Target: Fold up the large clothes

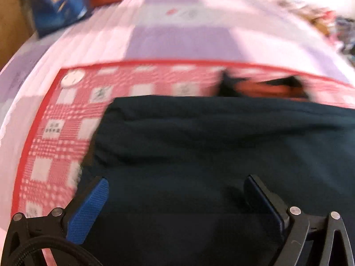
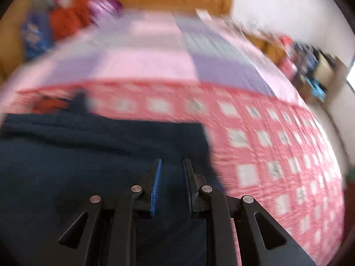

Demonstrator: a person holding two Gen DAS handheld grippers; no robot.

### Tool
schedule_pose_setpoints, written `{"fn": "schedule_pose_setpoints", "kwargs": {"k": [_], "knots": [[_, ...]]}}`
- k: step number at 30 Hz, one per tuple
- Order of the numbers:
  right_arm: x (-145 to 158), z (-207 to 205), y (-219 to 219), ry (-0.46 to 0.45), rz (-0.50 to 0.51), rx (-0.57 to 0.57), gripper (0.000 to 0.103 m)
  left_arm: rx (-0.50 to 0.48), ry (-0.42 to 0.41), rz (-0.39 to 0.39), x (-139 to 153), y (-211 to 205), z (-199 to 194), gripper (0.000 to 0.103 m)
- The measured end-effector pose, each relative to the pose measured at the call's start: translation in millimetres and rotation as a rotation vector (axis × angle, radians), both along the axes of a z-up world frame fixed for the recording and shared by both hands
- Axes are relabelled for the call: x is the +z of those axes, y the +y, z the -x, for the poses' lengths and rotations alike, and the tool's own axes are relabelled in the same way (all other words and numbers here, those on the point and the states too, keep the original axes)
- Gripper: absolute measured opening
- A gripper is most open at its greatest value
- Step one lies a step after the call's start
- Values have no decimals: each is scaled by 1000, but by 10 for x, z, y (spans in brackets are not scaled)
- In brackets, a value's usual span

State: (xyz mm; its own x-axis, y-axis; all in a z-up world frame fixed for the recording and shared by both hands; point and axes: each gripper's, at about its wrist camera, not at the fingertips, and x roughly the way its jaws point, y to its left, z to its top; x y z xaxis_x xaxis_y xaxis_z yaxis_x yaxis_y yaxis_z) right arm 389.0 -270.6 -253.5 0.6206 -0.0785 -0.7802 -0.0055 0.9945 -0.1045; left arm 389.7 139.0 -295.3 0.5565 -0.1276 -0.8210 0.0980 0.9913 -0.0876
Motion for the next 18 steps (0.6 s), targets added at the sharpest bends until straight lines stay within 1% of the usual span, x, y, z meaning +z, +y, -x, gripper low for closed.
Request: {"fn": "schedule_pose_setpoints", "kwargs": {"k": [2, 4, 5, 6, 7, 8, 9, 10, 11, 13, 14, 15, 16, 17, 18], "knots": [[153, 419, 454, -67, -12, 109, 24, -45, -8, 59, 93, -185, 340, 100], [193, 809, 890, -93, -39, 194, 24, -63, 9, 109, 78, -367, 667, 100], [177, 1013, 1157, -92, -64, 237, 24, -66, 21, 129, 36, -454, 813, 100], [147, 1121, 1314, -82, -77, 252, 24, -68, 28, 137, -33, -537, 952, 100], [93, 1203, 1458, -66, -84, 269, 24, -63, 33, 128, -82, -563, 1013, 100], [-4, 1273, 1569, -38, -83, 282, 24, -48, 54, 109, -197, -578, 1078, 101], [-139, 1299, 1601, 5, -76, 265, 24, -26, 63, 105, -305, -530, 1126, 101], [-231, 1310, 1562, 21, -75, 244, 24, -13, 56, 101, -364, -475, 1163, 103], [-295, 1342, 1435, 17, -80, 224, 23, -3, 45, 89, -405, -389, 1187, 103], [-359, 1380, 1099, 11, -45, 185, 20, 0, 19, 43, -458, -207, 1189, 103], [-362, 1394, 898, 8, -31, 159, 17, 5, 18, 24, -474, -79, 1188, 103], [-359, 1415, 625, 7, -37, 123, 1, 13, 11, 1, -478, 52, 1197, 103], [-353, 1454, 412, 13, -40, 88, 0, 15, 5, -16, -489, 115, 1209, 103], [-351, 1471, 148, 24, -39, 38, 0, 23, 0, -50, -492, 223, 1222, 103], [-341, 1486, -15, 20, -5, -15, 0, 34, 3, -74, -503, 323, 1227, 103]]}}
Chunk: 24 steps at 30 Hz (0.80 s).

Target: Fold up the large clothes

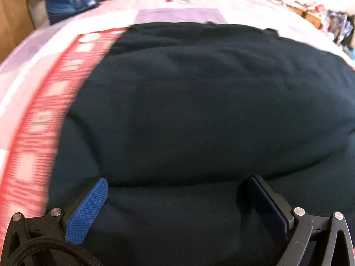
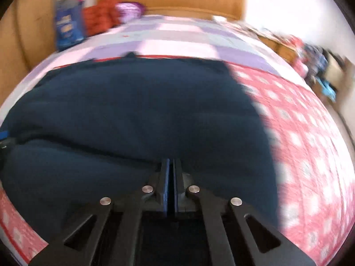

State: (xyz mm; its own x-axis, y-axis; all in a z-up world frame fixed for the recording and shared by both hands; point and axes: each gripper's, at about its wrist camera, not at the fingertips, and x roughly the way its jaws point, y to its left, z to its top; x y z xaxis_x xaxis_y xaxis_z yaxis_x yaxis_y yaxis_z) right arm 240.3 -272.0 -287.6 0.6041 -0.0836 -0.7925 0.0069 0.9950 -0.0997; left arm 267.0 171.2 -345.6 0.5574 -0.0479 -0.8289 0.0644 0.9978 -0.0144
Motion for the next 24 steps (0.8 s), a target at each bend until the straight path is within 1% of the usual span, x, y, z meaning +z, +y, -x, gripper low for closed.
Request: {"fn": "schedule_pose_setpoints", "kwargs": {"k": [1, 2, 3, 4, 5, 6, 7, 9, 10, 12, 14, 16, 18, 19, 20, 21, 22, 24], "knots": [[10, 33, -199, -5, 40, -58, 0, 22, 3, -26, -16, 109, 0, 103], [-5, 52, -356, 7, 65, -109, 1, 40, 8, -37, -53, 197, -8, 103], [-58, 76, -593, 42, 78, -181, 9, 65, 18, -39, -84, 308, -12, 103], [-154, 99, -816, 104, 71, -254, 9, 96, 34, -30, -108, 417, -18, 103], [-286, 123, -1012, 194, 63, -311, 9, 133, 61, 20, -150, 568, -14, 103], [-347, 156, -1117, 227, 45, -333, 9, 159, 77, 64, -175, 669, -6, 103], [-333, 224, -1158, 219, 46, -337, 9, 182, 86, 81, -174, 718, 12, 103], [-177, 358, -1110, 149, 108, -320, 9, 193, 67, 36, -108, 716, 73, 103], [-87, 411, -1060, 116, 116, -313, 9, 193, 60, 12, -74, 700, 96, 103], [100, 505, -899, 49, 113, -298, 9, 220, 69, 22, -51, 749, 180, 103], [256, 553, -629, -13, 86, -241, 9, 233, 59, 49, 21, 753, 264, 102], [360, 575, -266, -42, 38, -132, 9, 206, 20, 72, 156, 633, 380, 102], [379, 582, 224, -45, -4, 20, 9, 166, -4, 105, 244, 476, 455, 102], [345, 558, 421, -37, -6, 89, 9, 145, -1, 105, 238, 383, 461, 102], [328, 505, 595, -29, -4, 135, 9, 128, 7, 95, 213, 306, 465, 102], [270, 497, 790, -13, -16, 197, 9, 115, 23, 68, 154, 240, 464, 102], [194, 491, 895, 7, -30, 245, 9, 114, 31, 54, 118, 250, 476, 102], [46, 469, 859, 43, -12, 249, 9, 150, 65, 23, -4, 378, 504, 102]]}}
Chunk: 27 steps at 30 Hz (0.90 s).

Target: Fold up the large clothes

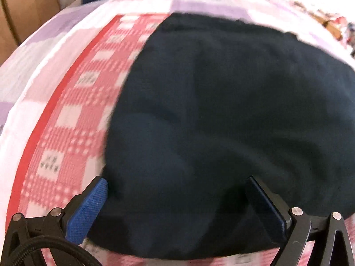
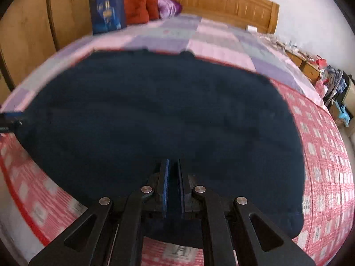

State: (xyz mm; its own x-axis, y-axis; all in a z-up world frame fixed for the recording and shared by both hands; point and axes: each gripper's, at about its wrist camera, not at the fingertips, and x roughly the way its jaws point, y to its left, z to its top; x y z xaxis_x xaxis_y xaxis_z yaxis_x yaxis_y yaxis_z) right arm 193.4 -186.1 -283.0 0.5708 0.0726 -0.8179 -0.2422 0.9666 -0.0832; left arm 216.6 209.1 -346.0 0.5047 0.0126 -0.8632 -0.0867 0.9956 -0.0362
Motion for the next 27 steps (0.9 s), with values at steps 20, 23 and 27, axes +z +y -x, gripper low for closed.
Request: {"fn": "schedule_pose_setpoints", "kwargs": {"k": [20, 23, 27], "knots": [[1275, 1389, -1241, 195, 13, -399, 9, 67, 34, -112, 1659, -548, 1317, 101], [1687, 1747, -743, 205, -48, -371, 9, 43, 48, -76, 2041, -843, 1526, 101], [2130, 2152, -143, 241, -105, -318, 9, -13, 54, 63, 2456, -1052, 1856, 102]]}}
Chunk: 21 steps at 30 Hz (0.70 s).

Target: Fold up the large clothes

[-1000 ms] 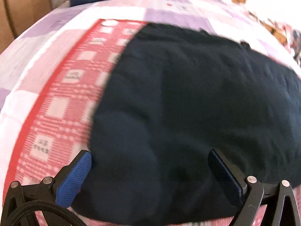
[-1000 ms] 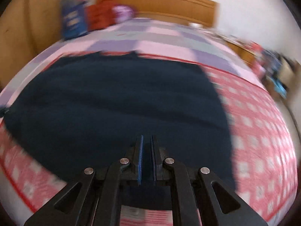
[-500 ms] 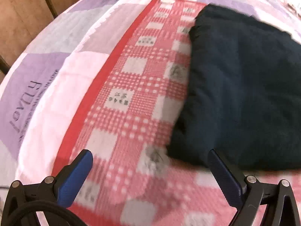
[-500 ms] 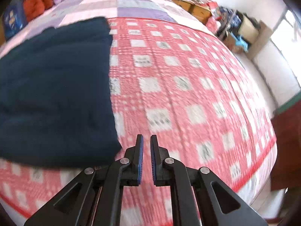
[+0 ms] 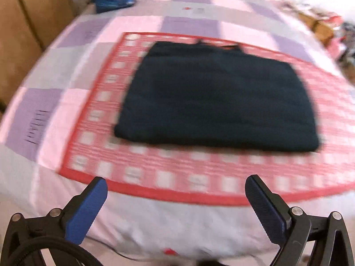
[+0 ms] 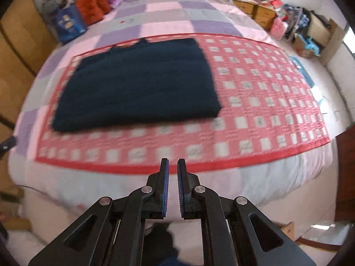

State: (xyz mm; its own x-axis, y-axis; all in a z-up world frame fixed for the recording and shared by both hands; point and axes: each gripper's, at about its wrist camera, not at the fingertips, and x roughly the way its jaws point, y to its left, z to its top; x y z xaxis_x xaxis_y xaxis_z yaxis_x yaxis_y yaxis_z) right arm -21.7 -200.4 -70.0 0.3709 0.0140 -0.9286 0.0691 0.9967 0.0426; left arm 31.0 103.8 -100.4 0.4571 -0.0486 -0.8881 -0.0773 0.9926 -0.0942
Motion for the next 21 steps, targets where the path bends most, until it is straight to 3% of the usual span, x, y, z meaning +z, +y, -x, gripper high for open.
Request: {"fn": "schedule_pose_setpoints", "kwargs": {"k": [3, 8, 10, 14, 21], "knots": [[249, 245, 349, 6, -10, 16, 9, -9, 23, 28, 172, -59, 200, 102], [545, 484, 741, 33, -26, 22, 9, 16, 84, 2, 355, -92, 390, 102], [616, 510, 802, 30, -14, 18, 9, 25, 87, 5, 405, -88, 463, 102], [751, 607, 867, 6, -15, 3, 9, 11, 69, -65, 505, -131, 622, 102], [940, 799, 989, -37, 12, 49, 9, -30, 57, -27, 632, -217, 720, 102]]}}
